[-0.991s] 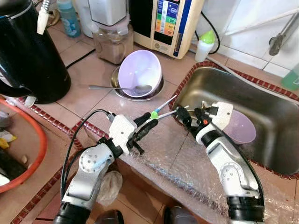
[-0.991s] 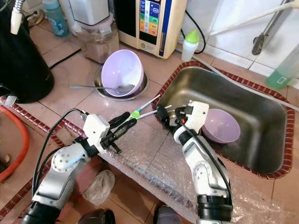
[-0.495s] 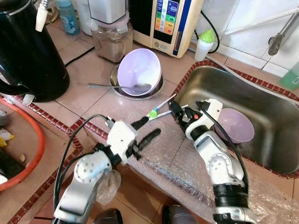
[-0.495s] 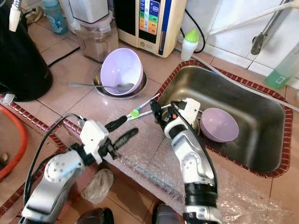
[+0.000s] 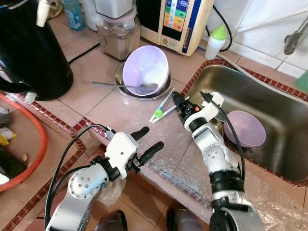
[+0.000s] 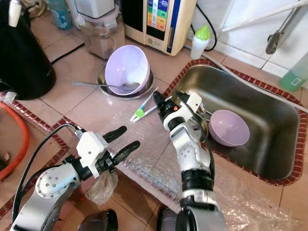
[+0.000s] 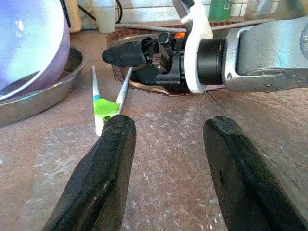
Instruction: Kitchen organization
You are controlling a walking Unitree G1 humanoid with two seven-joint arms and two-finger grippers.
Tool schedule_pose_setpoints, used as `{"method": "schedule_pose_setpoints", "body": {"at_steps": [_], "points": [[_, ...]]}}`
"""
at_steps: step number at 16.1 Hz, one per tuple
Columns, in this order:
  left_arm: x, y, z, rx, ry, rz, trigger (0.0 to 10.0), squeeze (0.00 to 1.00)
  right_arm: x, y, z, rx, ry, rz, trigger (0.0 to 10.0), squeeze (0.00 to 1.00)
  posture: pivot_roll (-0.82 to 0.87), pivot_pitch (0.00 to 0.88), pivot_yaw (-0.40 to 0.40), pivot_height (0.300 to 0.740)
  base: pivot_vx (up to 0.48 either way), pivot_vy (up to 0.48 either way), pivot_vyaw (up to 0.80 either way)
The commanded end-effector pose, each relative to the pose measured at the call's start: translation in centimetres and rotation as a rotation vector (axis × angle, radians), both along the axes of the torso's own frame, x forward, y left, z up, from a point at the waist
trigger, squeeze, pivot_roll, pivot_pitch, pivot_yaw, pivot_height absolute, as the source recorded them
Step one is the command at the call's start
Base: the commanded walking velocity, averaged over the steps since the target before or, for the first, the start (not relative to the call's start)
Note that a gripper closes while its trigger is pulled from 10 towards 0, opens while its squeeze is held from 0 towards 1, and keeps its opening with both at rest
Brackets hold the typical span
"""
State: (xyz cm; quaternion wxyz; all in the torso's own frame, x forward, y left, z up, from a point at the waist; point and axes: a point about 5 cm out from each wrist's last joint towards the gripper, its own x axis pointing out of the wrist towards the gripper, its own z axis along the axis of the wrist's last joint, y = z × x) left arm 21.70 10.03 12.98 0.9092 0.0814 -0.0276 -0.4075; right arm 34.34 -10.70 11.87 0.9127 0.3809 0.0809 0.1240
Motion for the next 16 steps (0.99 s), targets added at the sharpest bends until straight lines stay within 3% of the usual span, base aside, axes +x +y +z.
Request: {"method": "schedule_pose_setpoints", "body": {"at_steps": [1,7,12,16], "points": [[-0.1,-0.2,0.3,0.015,-0.011,-0.005,10.0,0.00,-0.9,-0.3,-3.3,-0.002,0.146,-0.014,0.0,0.00,0.08,0.185,-0.039,0.740,0.000,0.000,0.00],[-0.3,-0.4,0.0,0.027,0.002,-0.008,10.0,0.00,-0.7,-1.0,-4.1,-0.015,0.176,-0.053,0.0,0.00,0.07,0.173,-0.047,0.740,0.000,0.000,0.00],[-0.4,-0.3,-0.2,0.038,0.007,-0.009,10.0,0.00,-0.7,-0.2,-4.3,0.012,0.180,-0.010,0.0,0.00,0.08,0.170,-0.048,0.740,0.000,0.000,0.00],[-0.3,-0.3,-0.2,0.041,0.006,-0.013,10.0,0.00,-0.5,-0.5,-4.2,0.015,0.175,-0.026,0.0,0.00,0.08,0.165,-0.047,0.740,0.000,0.000,0.00]]}}
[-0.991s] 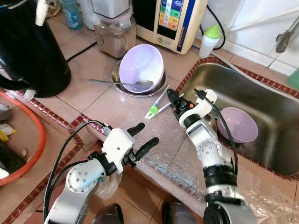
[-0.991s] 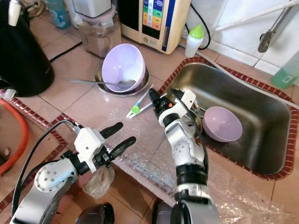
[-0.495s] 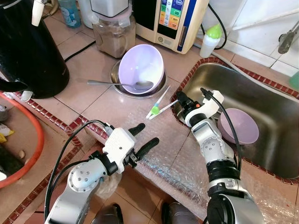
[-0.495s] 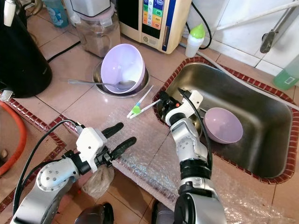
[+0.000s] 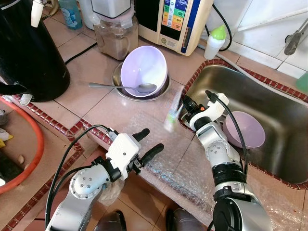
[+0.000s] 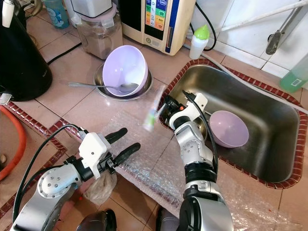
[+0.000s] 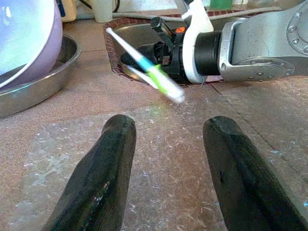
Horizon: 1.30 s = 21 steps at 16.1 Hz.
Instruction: Kitchen organization
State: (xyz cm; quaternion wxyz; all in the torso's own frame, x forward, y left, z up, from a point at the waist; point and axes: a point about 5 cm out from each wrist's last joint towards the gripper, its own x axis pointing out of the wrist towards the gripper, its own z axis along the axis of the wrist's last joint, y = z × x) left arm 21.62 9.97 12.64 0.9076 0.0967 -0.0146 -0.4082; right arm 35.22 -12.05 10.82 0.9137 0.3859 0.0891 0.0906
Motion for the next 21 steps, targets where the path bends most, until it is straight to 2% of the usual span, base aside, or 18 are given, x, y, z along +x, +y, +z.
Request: {"method": "schedule_pose_setpoints", "body": {"at_steps": [1,7,11,14,17,18,19,20,21], "points": [[-0.2,-0.3,0.1,0.003,-0.007,-0.015,10.0,0.00,-1.3,0.5,-3.1,0.020,0.128,0.019,0.0,0.00,0.08,0.165,-0.047,0.740,0.000,0.000,0.00],[0.3,-0.7,-0.1,0.001,-0.010,-0.020,10.0,0.00,-1.5,-2.3,-3.2,0.013,0.126,-0.066,0.0,0.00,0.05,0.137,-0.042,0.740,0.000,0.000,0.00],[0.6,-0.8,-0.2,0.001,-0.011,-0.023,10.0,0.00,-1.8,-3.0,-3.2,0.011,0.129,-0.090,0.0,0.00,0.04,0.134,-0.041,0.740,0.000,0.000,0.00],[0.9,-0.7,-0.4,-0.001,-0.014,-0.022,10.0,0.00,-1.2,-4.3,-1.1,0.047,0.061,-0.136,0.0,0.00,0.03,0.120,-0.040,0.740,0.000,0.000,0.00],[1.2,-0.9,-0.4,-0.004,-0.018,-0.024,10.0,0.00,-1.5,-4.7,-1.1,0.030,0.056,-0.122,0.0,0.00,0.02,0.111,-0.041,0.740,0.000,0.000,0.00],[1.2,-1.0,-0.4,-0.006,-0.019,-0.025,10.0,0.00,-1.7,-4.8,-1.4,0.027,0.060,-0.117,0.0,0.97,0.01,0.108,-0.042,0.740,0.000,0.000,0.00],[1.3,-1.0,-0.4,-0.007,-0.021,-0.025,10.0,0.00,-1.9,-4.7,-1.3,0.009,0.053,-0.105,8.4,1.00,0.01,0.108,-0.042,0.740,0.000,0.000,0.00],[1.3,-1.1,-0.4,-0.009,-0.022,-0.026,10.0,0.00,-2.0,-4.5,-1.0,-0.003,0.027,-0.082,10.0,1.00,0.01,0.107,-0.045,0.740,0.000,0.000,0.00],[1.4,-1.1,-0.5,-0.009,-0.023,-0.026,10.0,0.00,-2.0,-4.4,-0.8,-0.011,0.012,-0.066,10.0,1.00,0.01,0.105,-0.045,0.740,0.000,0.000,0.00]]}}
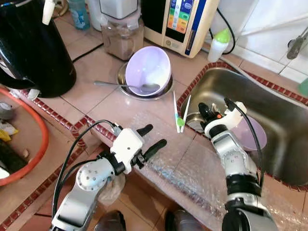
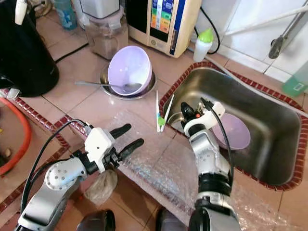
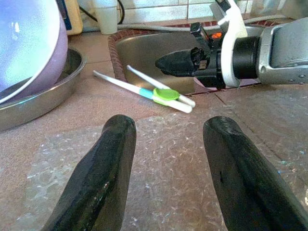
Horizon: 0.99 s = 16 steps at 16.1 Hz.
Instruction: Kitchen organization
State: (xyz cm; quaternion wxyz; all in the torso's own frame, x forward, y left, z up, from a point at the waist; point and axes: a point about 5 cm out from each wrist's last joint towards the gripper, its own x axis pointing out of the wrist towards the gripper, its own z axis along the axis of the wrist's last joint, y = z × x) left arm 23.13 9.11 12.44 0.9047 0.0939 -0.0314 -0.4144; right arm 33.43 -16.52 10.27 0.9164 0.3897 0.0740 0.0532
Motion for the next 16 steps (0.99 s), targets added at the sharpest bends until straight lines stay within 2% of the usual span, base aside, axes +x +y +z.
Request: {"method": "schedule_pose_setpoints", "body": {"at_steps": [1,4,6,10,16], "points": [[-0.1,-0.3,-0.3,0.009,0.004,-0.009,10.0,0.00,-0.3,0.1,-0.1,-0.032,-0.002,0.037,10.0,1.00,0.01,0.104,-0.047,0.740,0.000,0.000,0.00],[-0.1,-0.3,-0.4,0.008,0.006,-0.010,10.0,0.00,-0.4,0.6,0.8,-0.031,-0.061,0.179,10.0,1.00,0.01,0.105,-0.047,0.740,0.000,0.000,0.00],[-0.2,-0.3,-0.4,0.009,0.009,-0.013,10.0,0.00,-0.5,0.6,1.0,-0.045,-0.069,0.229,10.0,1.00,0.01,0.110,-0.046,0.740,0.000,0.000,0.00],[-0.3,-0.2,-0.5,0.011,0.013,-0.020,10.0,0.00,-0.6,0.0,1.0,-0.066,-0.071,0.288,10.0,1.00,0.01,0.113,-0.039,0.740,0.000,0.000,0.00],[-0.4,-0.2,-0.5,0.017,0.017,-0.028,10.0,0.00,-0.7,-0.1,0.3,-0.064,-0.044,0.367,10.0,1.00,0.01,0.113,-0.039,0.740,0.000,0.000,0.00]]}}
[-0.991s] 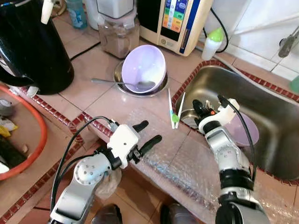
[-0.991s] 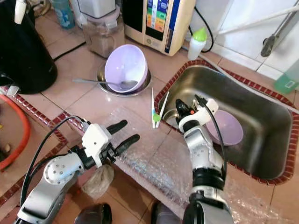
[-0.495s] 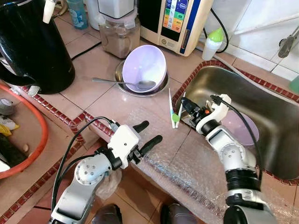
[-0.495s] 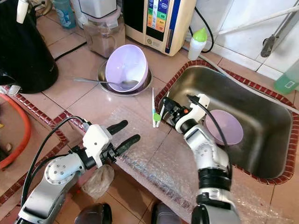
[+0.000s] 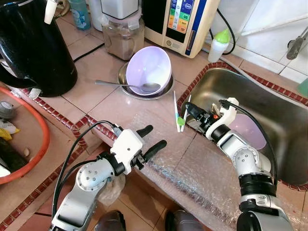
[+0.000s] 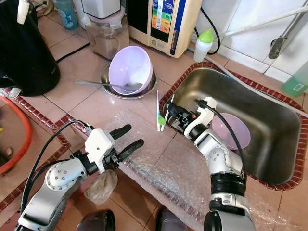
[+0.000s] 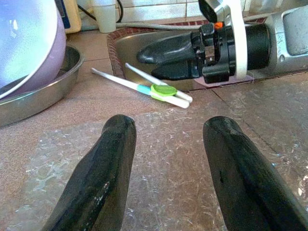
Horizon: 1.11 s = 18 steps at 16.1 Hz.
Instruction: Kitchen organization
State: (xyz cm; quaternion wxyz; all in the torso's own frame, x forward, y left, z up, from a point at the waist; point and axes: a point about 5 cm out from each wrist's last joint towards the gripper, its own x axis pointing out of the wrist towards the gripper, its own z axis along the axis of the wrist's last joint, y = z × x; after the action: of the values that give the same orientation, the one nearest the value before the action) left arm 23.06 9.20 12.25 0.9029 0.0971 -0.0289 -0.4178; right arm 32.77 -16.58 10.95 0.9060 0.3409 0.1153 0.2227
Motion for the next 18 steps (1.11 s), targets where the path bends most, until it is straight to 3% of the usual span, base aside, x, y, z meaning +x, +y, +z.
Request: {"method": "schedule_pose_setpoints", "body": {"at_steps": [1,7,8,9,10,11,18], "points": [[-0.4,-0.3,-0.3,0.008,0.016,-0.021,10.0,0.00,-0.2,0.2,-0.7,-0.021,0.027,0.037,10.0,1.00,0.02,0.119,-0.041,0.740,0.000,0.000,0.00],[-0.8,-0.2,-0.4,0.008,0.025,-0.020,10.0,0.00,0.2,1.6,-1.6,-0.046,0.047,0.114,10.0,1.00,0.03,0.124,-0.046,0.740,0.000,0.000,0.00],[-0.8,-0.2,-0.3,0.007,0.025,-0.020,10.0,0.00,0.3,1.7,-1.6,-0.044,0.051,0.119,10.0,0.91,0.03,0.124,-0.046,0.740,0.000,0.000,0.00],[-1.0,-0.2,-0.3,0.005,0.028,-0.023,10.0,0.00,0.4,2.2,-1.8,-0.052,0.058,0.137,10.0,0.26,0.04,0.130,-0.059,0.740,0.000,0.000,0.00],[-1.2,-0.2,-0.3,0.003,0.037,-0.032,10.0,0.00,0.5,2.4,-1.9,-0.047,0.061,0.149,10.0,0.00,0.05,0.134,-0.061,0.740,0.000,0.000,0.00],[-1.4,-0.3,-0.3,-0.001,0.045,-0.044,10.0,0.00,0.5,2.6,-2.1,-0.045,0.062,0.164,0.0,0.00,0.05,0.134,-0.061,0.740,0.000,0.000,0.00],[0.4,0.4,1.5,-0.034,-0.054,0.037,10.0,0.00,0.0,2.1,-3.3,-0.053,0.093,0.166,0.0,0.00,0.04,0.125,-0.059,0.740,0.000,0.000,0.00]]}}
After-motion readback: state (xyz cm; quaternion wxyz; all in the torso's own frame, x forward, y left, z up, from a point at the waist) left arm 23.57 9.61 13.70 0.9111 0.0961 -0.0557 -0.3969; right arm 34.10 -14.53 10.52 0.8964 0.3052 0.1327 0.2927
